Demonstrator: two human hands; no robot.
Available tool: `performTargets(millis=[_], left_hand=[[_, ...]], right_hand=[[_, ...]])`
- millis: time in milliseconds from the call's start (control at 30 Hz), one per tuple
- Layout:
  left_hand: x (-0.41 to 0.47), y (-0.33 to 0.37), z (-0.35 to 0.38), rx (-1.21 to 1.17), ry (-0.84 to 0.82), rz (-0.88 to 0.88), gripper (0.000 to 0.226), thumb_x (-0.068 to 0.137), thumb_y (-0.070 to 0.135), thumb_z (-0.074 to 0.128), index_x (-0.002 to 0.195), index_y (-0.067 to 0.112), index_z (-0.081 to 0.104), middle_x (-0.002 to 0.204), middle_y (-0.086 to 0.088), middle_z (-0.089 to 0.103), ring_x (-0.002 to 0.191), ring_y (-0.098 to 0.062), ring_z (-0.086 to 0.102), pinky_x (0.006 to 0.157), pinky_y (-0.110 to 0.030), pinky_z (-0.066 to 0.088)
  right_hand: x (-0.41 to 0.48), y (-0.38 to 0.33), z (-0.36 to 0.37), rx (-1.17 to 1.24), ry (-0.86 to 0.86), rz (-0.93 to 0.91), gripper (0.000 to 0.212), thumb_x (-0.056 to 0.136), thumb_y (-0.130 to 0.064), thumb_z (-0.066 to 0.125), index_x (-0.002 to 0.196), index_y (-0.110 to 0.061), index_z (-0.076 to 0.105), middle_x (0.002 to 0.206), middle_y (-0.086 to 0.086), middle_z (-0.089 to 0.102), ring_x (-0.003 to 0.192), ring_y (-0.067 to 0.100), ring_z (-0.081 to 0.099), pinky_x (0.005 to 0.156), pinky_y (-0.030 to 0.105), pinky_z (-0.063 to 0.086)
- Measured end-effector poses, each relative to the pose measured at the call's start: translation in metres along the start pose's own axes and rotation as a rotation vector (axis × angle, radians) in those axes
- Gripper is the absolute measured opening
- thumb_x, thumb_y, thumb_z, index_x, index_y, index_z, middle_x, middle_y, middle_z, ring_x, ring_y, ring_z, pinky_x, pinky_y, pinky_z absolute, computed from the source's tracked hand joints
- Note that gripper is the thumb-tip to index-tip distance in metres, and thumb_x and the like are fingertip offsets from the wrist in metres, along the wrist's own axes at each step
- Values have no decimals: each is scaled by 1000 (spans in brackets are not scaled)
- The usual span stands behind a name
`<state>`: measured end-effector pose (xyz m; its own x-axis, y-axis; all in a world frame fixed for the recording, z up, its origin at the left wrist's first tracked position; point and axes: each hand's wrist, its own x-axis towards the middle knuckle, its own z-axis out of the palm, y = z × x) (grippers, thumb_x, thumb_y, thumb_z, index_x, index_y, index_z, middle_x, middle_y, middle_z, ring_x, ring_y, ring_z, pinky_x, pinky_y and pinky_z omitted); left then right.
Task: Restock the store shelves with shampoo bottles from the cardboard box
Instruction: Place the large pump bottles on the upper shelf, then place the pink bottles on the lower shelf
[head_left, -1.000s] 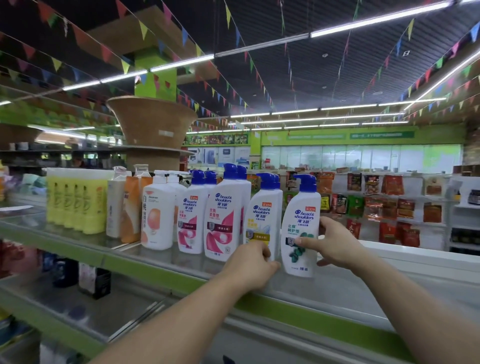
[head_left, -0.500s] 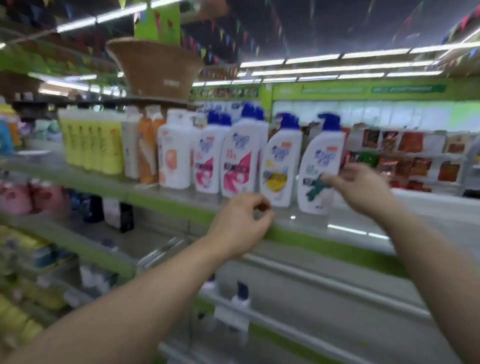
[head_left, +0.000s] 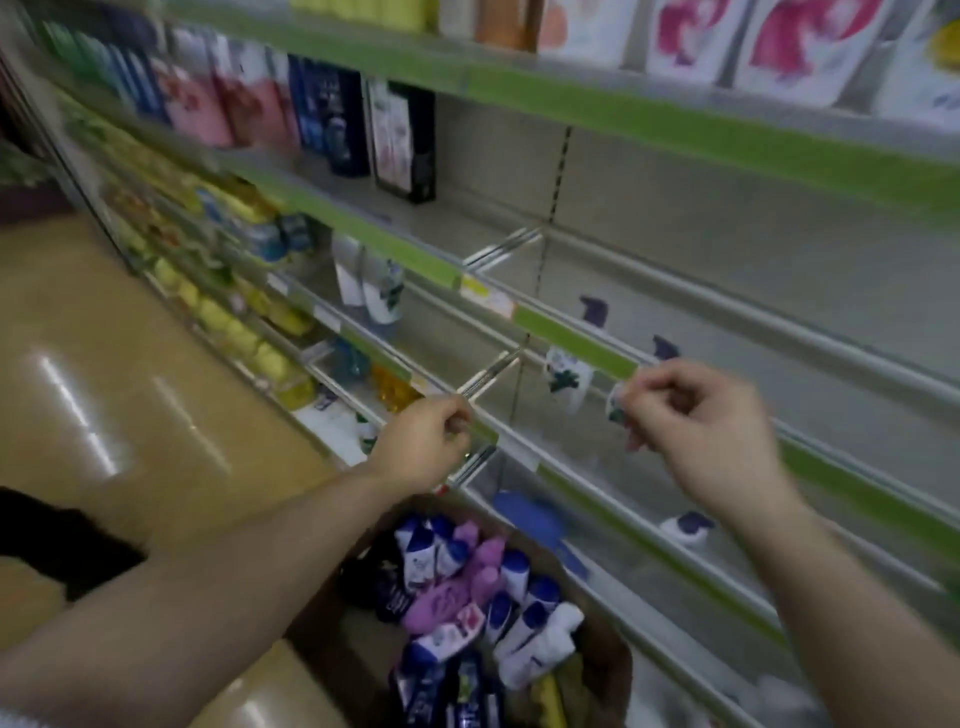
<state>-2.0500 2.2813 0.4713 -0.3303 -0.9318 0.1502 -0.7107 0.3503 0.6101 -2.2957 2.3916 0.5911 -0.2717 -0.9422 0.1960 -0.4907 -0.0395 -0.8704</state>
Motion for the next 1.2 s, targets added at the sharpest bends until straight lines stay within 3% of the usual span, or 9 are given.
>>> performTargets(millis=[133, 400, 533, 667, 800, 900, 967, 1067, 1200], left_hand=[[-16, -91, 15, 32, -176, -157, 22, 87, 29, 64, 109, 25, 65, 97, 7, 69, 92, -19, 66, 77, -35, 54], [-40, -225, 35, 24, -446, -275, 19, 82, 23, 64, 101, 23, 64, 95, 2, 71, 90, -23, 67, 74, -32, 52], [-46, -259, 51, 33, -591, -281, 22, 80, 25, 65, 102, 23, 65, 101, 1, 72, 94, -22, 67, 74, -27, 49], [-50, -273, 70, 23, -735, -301, 34, 81, 32, 66, 114, 26, 64, 105, 2, 68, 92, -18, 65, 81, -31, 55], [-53, -275, 94, 51, -773, -262, 31, 81, 34, 68, 111, 29, 64, 99, 6, 64, 86, -13, 62, 70, -26, 49], [-55, -268, 115, 74, -809, -229, 29, 82, 34, 67, 110, 30, 64, 101, 5, 67, 91, -15, 65, 76, -28, 52], [-56, -258, 131, 77, -841, -193, 25, 82, 33, 67, 107, 30, 63, 99, 5, 68, 93, -17, 65, 83, -34, 55], [-58, -240, 160, 51, -867, -135, 26, 84, 32, 68, 109, 27, 63, 100, 5, 68, 92, -17, 64, 83, -33, 54], [-66, -211, 210, 4, -858, -33, 31, 87, 32, 66, 116, 21, 62, 108, 0, 67, 97, -21, 64, 78, -29, 50]], right_hand=[[-12, 55, 101, -132, -189, 249, 13, 89, -21, 70, 76, -20, 71, 61, 6, 70, 57, 21, 68, 62, 49, 59], [-47, 128, 240, -233, -231, 670, 14, 86, -20, 72, 73, -16, 73, 67, 4, 73, 74, 27, 72, 74, 43, 59], [-76, 156, 274, -267, -279, 862, 22, 82, -27, 67, 70, -9, 69, 64, 7, 72, 65, 24, 71, 70, 41, 58], [-108, 178, 276, -337, -297, 1007, 21, 82, -39, 65, 70, -22, 68, 57, -4, 70, 48, 10, 66, 56, 25, 54], [-141, 204, 261, -457, -311, 1136, 30, 91, -34, 60, 62, -27, 66, 60, -8, 67, 69, 11, 67, 85, 32, 52], [-157, 225, 244, -414, -215, 1223, 10, 90, -38, 65, 84, -31, 68, 95, 2, 73, 96, 26, 69, 94, 41, 52], [-163, 241, 233, -401, -159, 1271, 16, 87, -40, 69, 99, -29, 69, 121, 11, 67, 102, 32, 68, 90, 42, 55], [-166, 268, 221, -403, -134, 1275, 34, 86, -49, 67, 111, -26, 69, 118, 9, 69, 99, 30, 68, 91, 43, 55], [-158, 302, 214, -408, -59, 1192, 40, 86, -36, 68, 123, -24, 59, 112, 8, 70, 103, 30, 64, 86, 35, 50]])
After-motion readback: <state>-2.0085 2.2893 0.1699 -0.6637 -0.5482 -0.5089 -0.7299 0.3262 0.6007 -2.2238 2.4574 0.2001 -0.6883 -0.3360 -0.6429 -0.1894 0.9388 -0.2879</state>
